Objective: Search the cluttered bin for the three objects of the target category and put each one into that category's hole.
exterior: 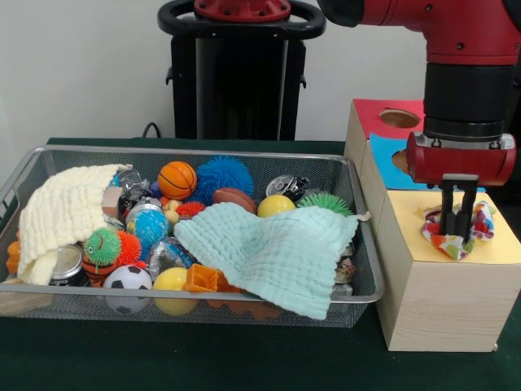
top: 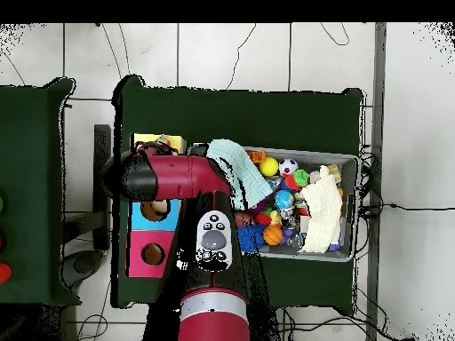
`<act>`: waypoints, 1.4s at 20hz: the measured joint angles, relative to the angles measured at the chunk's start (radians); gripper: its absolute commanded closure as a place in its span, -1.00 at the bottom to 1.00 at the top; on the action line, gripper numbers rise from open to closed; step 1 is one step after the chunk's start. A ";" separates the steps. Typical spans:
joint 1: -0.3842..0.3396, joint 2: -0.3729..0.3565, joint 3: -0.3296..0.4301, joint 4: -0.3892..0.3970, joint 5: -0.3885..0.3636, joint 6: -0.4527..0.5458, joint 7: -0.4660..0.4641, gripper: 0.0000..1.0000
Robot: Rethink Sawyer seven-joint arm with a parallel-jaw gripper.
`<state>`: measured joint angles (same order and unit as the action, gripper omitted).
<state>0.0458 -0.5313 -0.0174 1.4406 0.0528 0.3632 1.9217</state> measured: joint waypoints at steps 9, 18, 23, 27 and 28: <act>0.000 0.000 0.000 0.000 0.000 0.000 0.000 1.00; 0.000 -0.003 0.000 0.006 0.000 0.000 0.000 1.00; 0.000 -0.007 0.000 0.015 0.000 0.000 0.000 1.00; 0.000 -0.008 0.000 0.019 0.000 0.000 0.000 1.00; 0.000 -0.009 0.000 0.020 0.000 0.000 0.000 1.00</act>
<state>0.0462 -0.5400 -0.0170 1.4609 0.0528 0.3632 1.9217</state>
